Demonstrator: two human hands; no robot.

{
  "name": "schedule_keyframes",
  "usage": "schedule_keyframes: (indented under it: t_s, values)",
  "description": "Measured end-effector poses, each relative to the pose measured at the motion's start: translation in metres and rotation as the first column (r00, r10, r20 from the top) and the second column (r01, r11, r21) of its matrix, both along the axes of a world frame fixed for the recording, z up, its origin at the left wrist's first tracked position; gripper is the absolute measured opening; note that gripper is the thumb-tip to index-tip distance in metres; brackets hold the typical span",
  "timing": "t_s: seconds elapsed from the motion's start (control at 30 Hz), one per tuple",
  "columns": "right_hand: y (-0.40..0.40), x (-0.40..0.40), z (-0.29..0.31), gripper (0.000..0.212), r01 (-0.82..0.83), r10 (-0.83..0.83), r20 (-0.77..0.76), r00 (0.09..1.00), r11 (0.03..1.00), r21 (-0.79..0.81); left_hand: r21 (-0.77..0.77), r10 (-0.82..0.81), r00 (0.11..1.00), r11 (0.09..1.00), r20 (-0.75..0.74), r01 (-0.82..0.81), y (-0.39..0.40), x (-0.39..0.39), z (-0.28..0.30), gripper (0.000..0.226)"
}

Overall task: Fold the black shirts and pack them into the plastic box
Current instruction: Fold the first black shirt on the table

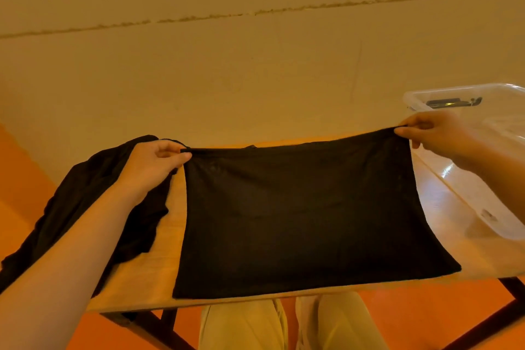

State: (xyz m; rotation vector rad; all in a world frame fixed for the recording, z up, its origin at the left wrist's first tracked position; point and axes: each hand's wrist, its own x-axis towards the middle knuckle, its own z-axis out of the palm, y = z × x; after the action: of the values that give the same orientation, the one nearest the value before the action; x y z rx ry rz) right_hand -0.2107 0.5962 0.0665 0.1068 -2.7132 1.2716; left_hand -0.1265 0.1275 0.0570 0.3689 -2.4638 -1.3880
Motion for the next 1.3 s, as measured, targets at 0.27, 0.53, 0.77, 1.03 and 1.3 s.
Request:
schedule_keyframes:
  t_s: [0.27,0.53,0.77,1.03,1.3]
  values:
    - [-0.02,-0.103,0.001,0.013,0.061,-0.063,0.071,0.995,0.998,0.034,0.012,0.063,0.997,0.998,0.042,-0.063,-0.01,-0.111,-0.005,0.01]
    - [-0.03,-0.177,-0.081,0.017,0.095,-0.117,0.132,0.984,0.983,0.158,-0.134,0.123,0.985,0.985,0.121,-0.107,-0.028,-0.188,-0.081,0.011]
    - [-0.047,-0.153,-0.097,0.035,0.118,-0.071,-0.122,0.99,0.89,0.44,-0.473,0.109,0.994,0.876,0.003,-0.095,-0.016,-0.18,-0.104,0.032]
    - [-0.107,-0.093,-0.111,0.072,-0.284,0.278,0.108,0.954,0.733,0.618,-0.707,-0.351,0.9,0.567,0.258,0.424,0.067,-0.131,-0.107,0.068]
    - [-0.071,-0.086,-0.123,0.084,-0.228,0.113,0.209,0.971,0.689,0.688,-0.7,-0.148,0.883,0.558,0.445,0.446,0.067,-0.113,-0.117,0.093]
